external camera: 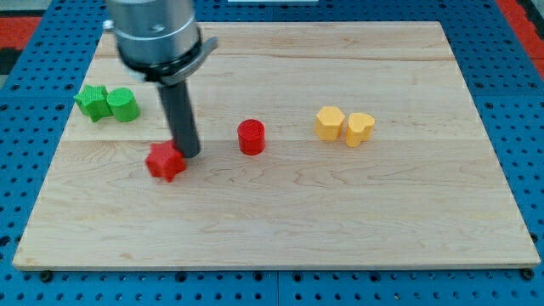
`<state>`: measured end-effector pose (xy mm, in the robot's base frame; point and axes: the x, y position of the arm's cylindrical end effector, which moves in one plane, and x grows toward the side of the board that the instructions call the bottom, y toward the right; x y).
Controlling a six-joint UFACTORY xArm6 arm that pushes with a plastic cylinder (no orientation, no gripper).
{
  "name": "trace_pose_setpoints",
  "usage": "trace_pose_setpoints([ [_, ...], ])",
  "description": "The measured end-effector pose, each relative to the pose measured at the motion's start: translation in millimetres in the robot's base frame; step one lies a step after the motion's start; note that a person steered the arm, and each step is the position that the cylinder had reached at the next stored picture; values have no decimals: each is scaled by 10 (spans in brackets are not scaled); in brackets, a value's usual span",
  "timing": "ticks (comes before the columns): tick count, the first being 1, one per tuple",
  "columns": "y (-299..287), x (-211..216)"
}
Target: Slightly move the red circle towards the red star
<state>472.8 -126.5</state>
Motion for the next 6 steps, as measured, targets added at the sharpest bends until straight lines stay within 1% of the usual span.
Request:
trace_pose_setpoints([
  [2,-445,406],
  [3,-350,583],
  [4,-262,633],
  [5,351,633],
  [6,1109,574],
])
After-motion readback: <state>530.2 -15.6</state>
